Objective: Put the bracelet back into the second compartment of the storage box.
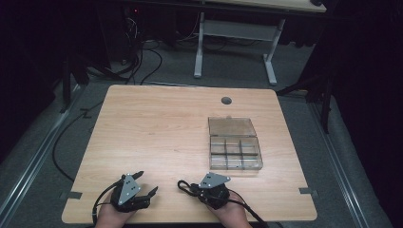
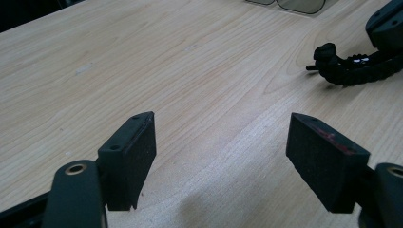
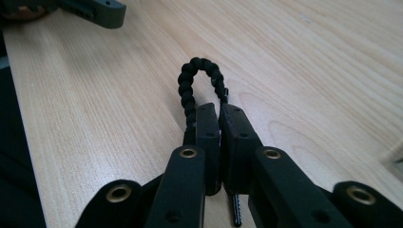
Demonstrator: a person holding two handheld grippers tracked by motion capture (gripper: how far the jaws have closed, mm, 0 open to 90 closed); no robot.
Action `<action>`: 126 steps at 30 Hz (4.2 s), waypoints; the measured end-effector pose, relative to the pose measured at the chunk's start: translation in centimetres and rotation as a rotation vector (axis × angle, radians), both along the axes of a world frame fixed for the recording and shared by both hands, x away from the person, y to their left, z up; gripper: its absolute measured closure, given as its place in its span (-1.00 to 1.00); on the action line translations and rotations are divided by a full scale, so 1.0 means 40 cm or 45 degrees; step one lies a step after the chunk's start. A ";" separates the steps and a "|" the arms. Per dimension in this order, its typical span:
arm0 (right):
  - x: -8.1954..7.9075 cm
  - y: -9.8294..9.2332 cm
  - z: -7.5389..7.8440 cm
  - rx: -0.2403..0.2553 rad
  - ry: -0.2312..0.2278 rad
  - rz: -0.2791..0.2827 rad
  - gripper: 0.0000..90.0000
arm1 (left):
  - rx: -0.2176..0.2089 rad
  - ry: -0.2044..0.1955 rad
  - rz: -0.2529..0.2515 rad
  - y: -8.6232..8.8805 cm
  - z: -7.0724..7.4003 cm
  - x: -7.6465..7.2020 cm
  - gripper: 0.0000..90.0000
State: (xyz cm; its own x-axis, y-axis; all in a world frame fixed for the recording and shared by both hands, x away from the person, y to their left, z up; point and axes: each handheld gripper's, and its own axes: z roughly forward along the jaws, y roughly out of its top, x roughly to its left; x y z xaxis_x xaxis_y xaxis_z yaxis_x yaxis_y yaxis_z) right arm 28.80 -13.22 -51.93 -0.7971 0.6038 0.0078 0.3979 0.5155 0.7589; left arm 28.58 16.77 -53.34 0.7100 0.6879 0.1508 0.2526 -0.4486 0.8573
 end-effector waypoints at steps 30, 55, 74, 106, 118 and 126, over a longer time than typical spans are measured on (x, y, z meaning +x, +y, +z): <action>-0.025 -0.058 -0.018 -0.062 0.059 -0.031 1.00 | -0.001 -0.005 -0.005 0.000 0.000 -0.001 -0.43; -0.048 -0.309 -0.009 -0.089 0.063 -0.349 1.00 | 0.009 -0.003 0.000 -0.001 0.000 -0.001 -0.43; -0.049 -0.343 -0.011 -0.102 0.024 -0.455 1.00 | 0.008 -0.006 -0.006 -0.001 0.000 -0.002 -0.43; 0.002 -0.356 0.033 -0.201 0.227 -0.557 0.89 | -0.009 -0.011 -0.019 0.003 0.001 -0.006 -0.44; 0.028 -0.351 0.047 -0.297 0.388 -0.553 0.83 | 0.002 -0.017 -0.024 0.001 0.000 -0.007 -0.43; 0.054 -0.349 0.071 -0.367 0.490 -0.526 0.74 | 0.003 -0.018 -0.025 0.001 0.000 -0.007 -0.44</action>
